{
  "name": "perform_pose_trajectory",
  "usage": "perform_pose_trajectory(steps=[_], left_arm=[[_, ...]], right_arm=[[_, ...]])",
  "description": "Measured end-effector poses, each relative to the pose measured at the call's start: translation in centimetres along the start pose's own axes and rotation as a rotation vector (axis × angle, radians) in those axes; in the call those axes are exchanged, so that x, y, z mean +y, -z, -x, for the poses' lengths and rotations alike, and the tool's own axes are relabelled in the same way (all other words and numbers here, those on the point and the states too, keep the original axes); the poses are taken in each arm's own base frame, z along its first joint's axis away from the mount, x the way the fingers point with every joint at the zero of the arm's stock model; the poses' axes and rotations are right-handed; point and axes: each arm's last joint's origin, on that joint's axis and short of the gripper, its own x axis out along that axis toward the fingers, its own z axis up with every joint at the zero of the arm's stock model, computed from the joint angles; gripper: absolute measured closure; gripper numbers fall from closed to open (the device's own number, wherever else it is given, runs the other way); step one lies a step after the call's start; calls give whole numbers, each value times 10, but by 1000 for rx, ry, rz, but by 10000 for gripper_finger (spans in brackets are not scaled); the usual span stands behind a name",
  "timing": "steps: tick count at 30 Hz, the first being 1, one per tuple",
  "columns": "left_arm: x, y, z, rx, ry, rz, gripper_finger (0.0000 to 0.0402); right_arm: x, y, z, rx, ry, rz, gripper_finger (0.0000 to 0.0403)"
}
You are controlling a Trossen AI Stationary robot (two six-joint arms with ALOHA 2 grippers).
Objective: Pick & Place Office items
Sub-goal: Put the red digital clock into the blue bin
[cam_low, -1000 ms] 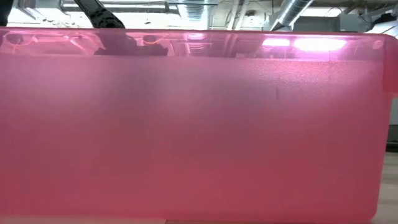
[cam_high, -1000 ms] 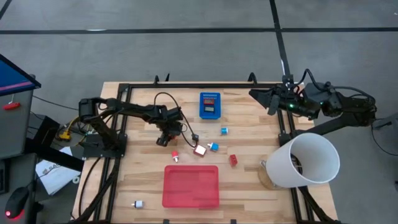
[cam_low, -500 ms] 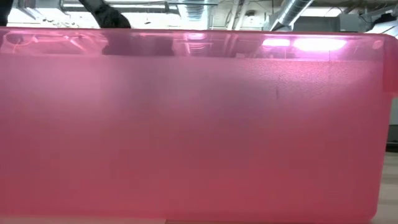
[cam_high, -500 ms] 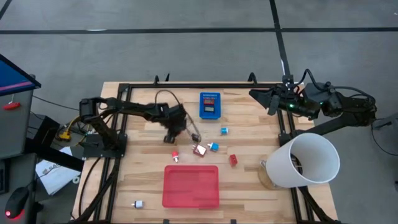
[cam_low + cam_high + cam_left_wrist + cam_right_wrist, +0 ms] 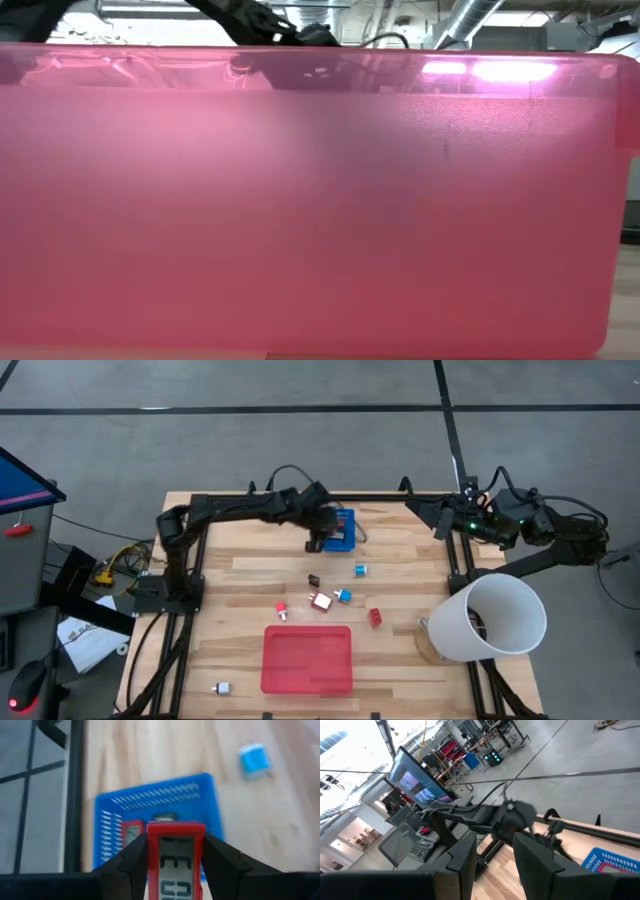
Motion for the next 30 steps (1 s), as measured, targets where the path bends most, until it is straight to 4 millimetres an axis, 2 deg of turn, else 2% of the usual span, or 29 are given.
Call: perform_pose_trajectory(steps=[5, 12, 17, 21, 26, 30], left_arm=[[14, -2, -29, 43, 38, -5, 259], [19, -1, -44, 22, 48, -12, 259], [19, -1, -45, 17, 44, -11, 258], [25, -5, -41, -21, -1, 6, 217], [35, -8, -25, -27, -78, 19, 153], [45, -14, 5, -97, -91, 69, 131]], right_arm=[[-1, 1, 0, 11, 13, 2, 280], [0, 3, -3, 16, 16, -1, 280], [0, 3, -3, 15, 15, -3, 280], [0, 3, -3, 15, 14, -3, 280], [0, 3, -3, 14, 13, -1, 280], [0, 3, -3, 14, 12, 0, 280]])
